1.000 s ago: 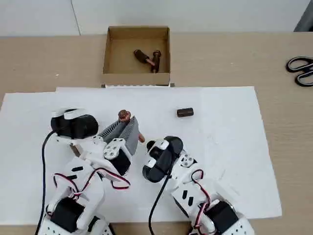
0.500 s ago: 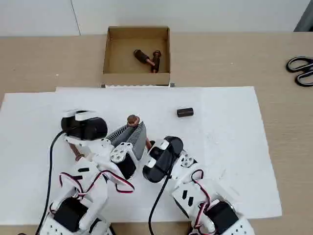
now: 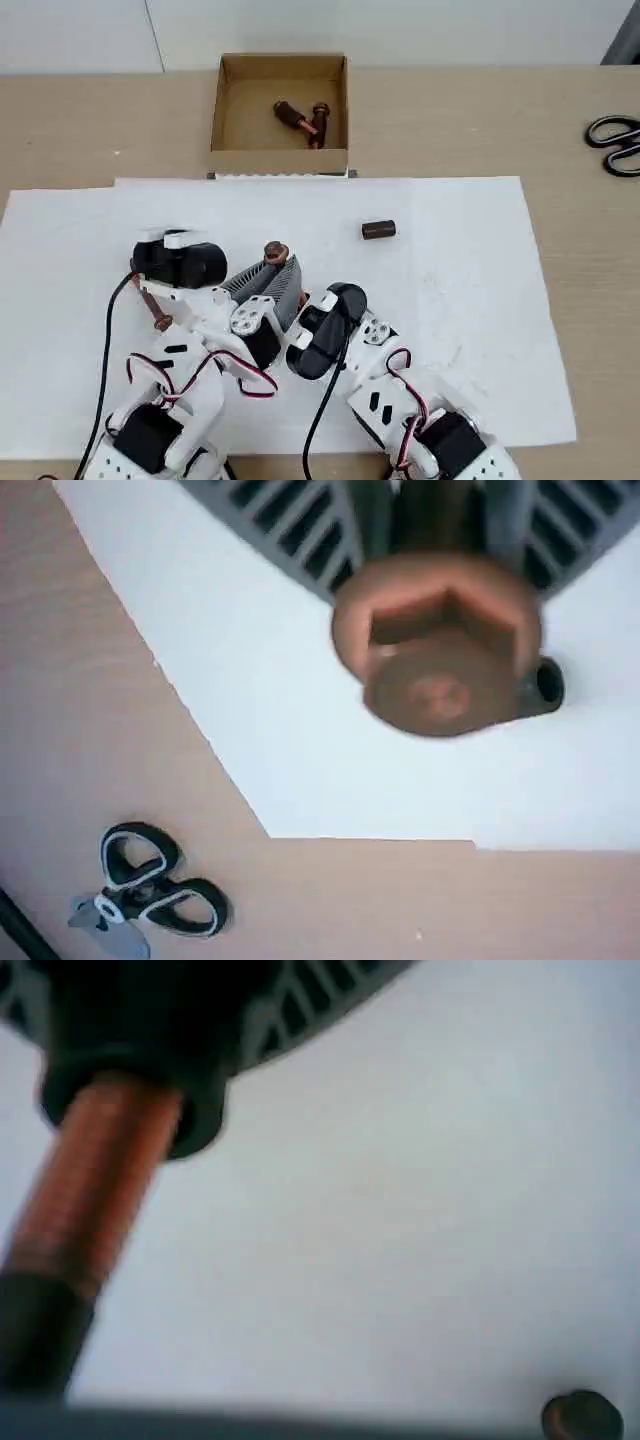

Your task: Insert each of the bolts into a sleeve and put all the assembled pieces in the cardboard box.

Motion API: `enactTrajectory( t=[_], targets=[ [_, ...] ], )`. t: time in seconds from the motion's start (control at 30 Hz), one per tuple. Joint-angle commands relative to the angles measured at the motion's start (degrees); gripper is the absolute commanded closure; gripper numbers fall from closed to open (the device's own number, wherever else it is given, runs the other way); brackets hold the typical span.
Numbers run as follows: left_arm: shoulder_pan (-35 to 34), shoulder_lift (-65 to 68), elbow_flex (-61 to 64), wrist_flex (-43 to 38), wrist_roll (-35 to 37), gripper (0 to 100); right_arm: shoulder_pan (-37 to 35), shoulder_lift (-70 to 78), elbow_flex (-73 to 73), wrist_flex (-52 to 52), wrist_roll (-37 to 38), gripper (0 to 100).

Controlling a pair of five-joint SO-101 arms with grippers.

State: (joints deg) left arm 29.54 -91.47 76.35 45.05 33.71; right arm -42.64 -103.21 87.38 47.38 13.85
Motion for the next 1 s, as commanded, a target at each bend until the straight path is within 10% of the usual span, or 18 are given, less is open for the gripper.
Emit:
enactTrajectory(
  t=[0.0,0.77,0.97],
  targets=[
    [3.0,-0.1,-2.9,5.7,-0.6,99,-0.5,-0.7,-2.1,-1.9,0.1,99.5],
    [3.7,-0.4,2.5,14.3,-13.4,99,-0.4,-0.7,-1.9,-2.0,0.1,99.5],
    [2.8,-0.1,2.5,14.6,-13.5,82,-0.4,-0.7,-1.8,-1.9,0.1,99.5]
  ],
)
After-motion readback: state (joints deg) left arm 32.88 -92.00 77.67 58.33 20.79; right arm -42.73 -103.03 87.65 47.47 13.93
